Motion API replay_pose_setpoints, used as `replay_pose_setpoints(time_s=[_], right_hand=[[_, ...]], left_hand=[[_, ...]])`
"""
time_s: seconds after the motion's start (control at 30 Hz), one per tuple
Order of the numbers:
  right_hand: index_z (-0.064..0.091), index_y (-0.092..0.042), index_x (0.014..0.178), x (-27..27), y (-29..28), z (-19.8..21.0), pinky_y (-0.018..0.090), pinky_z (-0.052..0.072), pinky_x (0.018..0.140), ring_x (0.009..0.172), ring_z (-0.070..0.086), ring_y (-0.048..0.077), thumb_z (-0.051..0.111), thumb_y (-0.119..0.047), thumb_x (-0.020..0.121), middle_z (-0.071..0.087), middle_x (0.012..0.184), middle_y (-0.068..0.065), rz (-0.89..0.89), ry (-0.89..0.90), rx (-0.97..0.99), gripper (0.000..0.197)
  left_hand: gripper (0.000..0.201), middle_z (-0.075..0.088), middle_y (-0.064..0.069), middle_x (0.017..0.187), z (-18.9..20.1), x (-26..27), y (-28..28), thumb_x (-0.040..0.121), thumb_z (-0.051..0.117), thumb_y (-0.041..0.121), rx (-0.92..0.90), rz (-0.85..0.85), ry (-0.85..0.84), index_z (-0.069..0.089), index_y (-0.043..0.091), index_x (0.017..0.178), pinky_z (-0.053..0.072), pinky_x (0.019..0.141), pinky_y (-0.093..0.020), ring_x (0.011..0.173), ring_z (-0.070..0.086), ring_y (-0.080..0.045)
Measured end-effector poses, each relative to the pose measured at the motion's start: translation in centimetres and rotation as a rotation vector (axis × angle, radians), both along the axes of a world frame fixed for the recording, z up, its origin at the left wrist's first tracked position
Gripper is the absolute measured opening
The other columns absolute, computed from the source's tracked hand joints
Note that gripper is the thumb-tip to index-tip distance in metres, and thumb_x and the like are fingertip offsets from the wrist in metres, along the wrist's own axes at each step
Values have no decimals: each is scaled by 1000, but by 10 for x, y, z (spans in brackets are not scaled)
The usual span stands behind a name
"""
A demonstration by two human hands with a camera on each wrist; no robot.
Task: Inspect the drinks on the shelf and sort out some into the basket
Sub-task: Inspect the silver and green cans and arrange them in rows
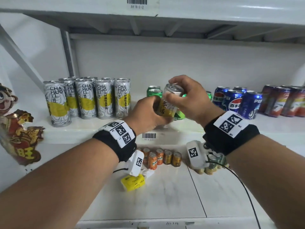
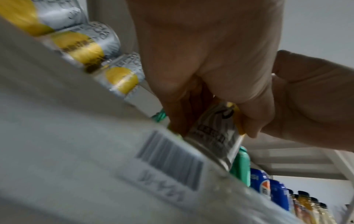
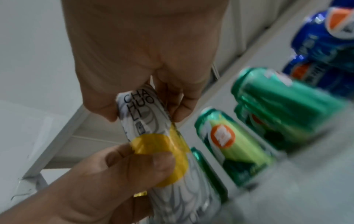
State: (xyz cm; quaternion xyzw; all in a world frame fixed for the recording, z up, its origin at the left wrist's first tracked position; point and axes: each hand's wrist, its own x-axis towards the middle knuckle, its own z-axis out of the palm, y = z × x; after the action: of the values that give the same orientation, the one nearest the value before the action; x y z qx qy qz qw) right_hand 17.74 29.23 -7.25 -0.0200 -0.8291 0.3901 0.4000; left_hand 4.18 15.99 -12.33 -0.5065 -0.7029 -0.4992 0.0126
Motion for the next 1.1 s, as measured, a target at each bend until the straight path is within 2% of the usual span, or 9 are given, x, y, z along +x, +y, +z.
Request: replay_pose_setpoints(time_s=[0.07,0.2,0.3,0.33,0.47,0.57,0.87,1.0,1.1], right_hand=[[67,-28,121,12,5,14,7,50,63,81,69,-6,84,-30,85,70,99,-13,-132,-65,155,40],[74,-26,109,44,32,39,24,46,73,87,63,16,78,-37,82,68,97,-5,-374,-237,458,30],[74,-25,102,71,63,49,26,43,71,87,61,18,75,-39,84,67,93,-6,-457,-314,521,23],[74,-25,101,82,77,52,26,42,71,87,60,18,74,-39,85,67,93,-6,-485,-333,532,22],[76,-24,98,113,122,55,25,40,66,87,59,18,70,-36,87,67,93,-4,-548,-409,548,18],[77,-23,97,128,152,53,26,42,70,88,60,21,65,-32,89,67,93,-2,-585,-465,542,17],[76,-22,98,130,197,54,27,38,66,85,59,21,61,-29,90,64,86,-4,-522,-487,580,18],[75,-26,110,122,198,54,28,40,77,90,56,21,61,-39,92,64,97,-4,-524,-522,642,26],[71,-31,114,116,189,56,39,37,92,103,54,23,59,-50,91,61,103,-3,-556,-512,739,32]], left_hand=[[49,81,9,106,8,12,13,74,97,36,-47,-33,-4,73,23,115,64,96,-44,100,77,-8],[46,81,9,108,25,46,55,76,98,31,-174,-76,63,76,23,116,60,102,-43,104,77,-13],[39,80,11,105,40,70,91,80,96,29,-246,-154,135,75,25,112,60,98,-36,101,76,-7],[35,80,9,103,46,79,105,81,94,32,-278,-159,172,75,25,110,61,96,-37,100,76,-10],[40,73,4,98,72,102,146,83,82,52,-390,-9,441,72,20,106,58,82,-35,95,70,-24],[34,75,-3,103,83,114,170,88,76,46,-439,-5,522,74,16,104,60,87,-37,97,70,-26],[25,71,0,110,89,124,196,92,74,37,-448,38,559,74,18,109,58,93,-39,103,67,-23],[29,70,3,112,95,116,183,93,75,38,-427,62,529,74,20,115,58,95,-38,104,67,-20],[30,71,6,112,101,107,165,95,73,40,-416,82,545,73,22,118,58,94,-35,105,68,-18]])
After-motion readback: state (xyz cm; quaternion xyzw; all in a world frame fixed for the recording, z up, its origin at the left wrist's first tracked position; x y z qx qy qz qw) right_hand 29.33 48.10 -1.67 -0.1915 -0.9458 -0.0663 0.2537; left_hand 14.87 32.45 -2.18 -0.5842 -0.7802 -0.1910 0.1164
